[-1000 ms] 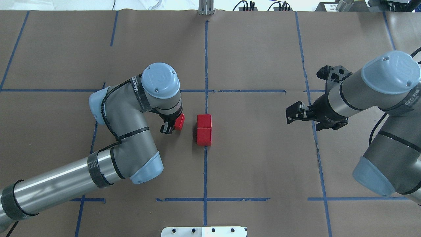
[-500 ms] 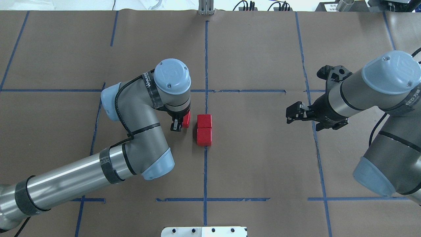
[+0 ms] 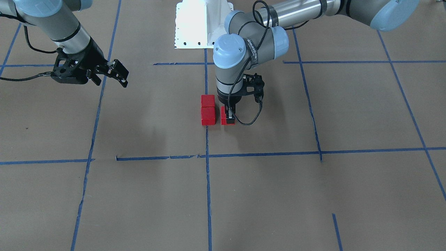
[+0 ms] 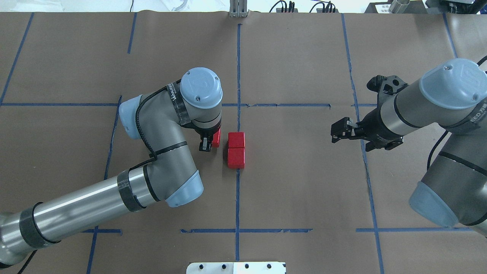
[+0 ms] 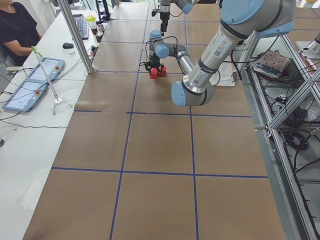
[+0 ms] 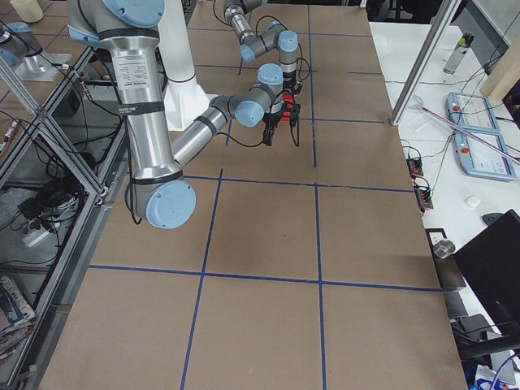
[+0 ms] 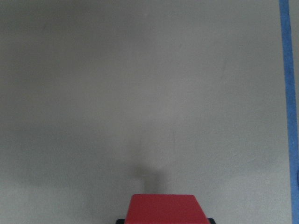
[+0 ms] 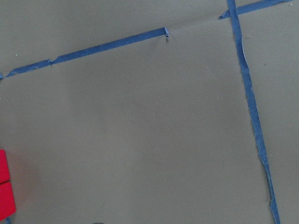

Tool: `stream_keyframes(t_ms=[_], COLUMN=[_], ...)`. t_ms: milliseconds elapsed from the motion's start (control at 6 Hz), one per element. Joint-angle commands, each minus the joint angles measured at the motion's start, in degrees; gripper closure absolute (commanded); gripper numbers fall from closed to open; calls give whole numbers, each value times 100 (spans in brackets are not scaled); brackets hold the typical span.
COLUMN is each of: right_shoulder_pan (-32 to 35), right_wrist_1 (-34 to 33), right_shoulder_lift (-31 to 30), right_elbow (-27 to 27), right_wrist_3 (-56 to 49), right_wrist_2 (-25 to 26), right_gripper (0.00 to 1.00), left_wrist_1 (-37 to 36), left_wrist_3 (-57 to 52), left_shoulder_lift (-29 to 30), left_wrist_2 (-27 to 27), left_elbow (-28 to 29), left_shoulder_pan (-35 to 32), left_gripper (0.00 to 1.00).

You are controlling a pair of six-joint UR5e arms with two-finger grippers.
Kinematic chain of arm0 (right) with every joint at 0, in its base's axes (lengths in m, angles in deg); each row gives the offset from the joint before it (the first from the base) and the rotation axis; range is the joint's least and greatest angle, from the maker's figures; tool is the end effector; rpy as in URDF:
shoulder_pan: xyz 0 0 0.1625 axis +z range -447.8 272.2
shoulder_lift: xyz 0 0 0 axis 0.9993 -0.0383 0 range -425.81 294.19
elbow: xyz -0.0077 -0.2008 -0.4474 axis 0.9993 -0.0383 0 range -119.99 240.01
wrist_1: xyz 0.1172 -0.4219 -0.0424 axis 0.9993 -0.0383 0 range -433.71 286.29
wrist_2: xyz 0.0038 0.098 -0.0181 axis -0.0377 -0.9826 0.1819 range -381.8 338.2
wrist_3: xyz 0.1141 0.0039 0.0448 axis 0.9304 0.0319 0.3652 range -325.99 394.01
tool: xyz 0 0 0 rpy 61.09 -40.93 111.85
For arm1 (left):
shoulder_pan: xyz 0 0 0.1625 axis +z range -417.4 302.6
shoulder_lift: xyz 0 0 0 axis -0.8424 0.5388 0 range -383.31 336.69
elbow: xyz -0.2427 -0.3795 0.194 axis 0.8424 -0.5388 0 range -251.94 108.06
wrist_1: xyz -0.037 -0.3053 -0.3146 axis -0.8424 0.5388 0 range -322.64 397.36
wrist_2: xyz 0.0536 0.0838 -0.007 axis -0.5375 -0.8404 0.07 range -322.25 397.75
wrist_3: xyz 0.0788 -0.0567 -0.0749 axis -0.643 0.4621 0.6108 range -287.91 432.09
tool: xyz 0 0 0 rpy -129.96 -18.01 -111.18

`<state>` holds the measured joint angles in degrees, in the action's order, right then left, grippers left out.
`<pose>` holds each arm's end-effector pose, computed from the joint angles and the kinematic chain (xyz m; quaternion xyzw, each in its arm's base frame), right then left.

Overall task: Form red blocks into L shape at center
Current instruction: 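Carry the cube with the left gripper beside the farther stacked cube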

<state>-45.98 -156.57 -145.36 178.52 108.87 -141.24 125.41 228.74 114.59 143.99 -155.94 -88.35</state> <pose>-0.3694 -0.4286 0.3833 -0.0249 -0.4444 0.1086 0.8889 0.6590 -0.5108 0.2376 -0.2300 0.2813 -0.6683 0.6491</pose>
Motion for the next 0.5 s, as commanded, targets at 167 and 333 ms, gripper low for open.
stream_keyframes(t_ms=[167,333], right_shoulder_pan=[1,1], right_wrist_1=[-2,-2], right_shoulder_lift=[0,9], right_elbow=[4,4], right_wrist_3=[11,11], right_wrist_2=[79,79], right_gripper=[0,0], left_wrist_1=[45,98], left_wrist_3=[146,146], left_shoulder_lift=[27,27], left_wrist_2=[2,2], left_elbow=[25,94], left_shoulder_pan=[10,36], left_gripper=[95,95])
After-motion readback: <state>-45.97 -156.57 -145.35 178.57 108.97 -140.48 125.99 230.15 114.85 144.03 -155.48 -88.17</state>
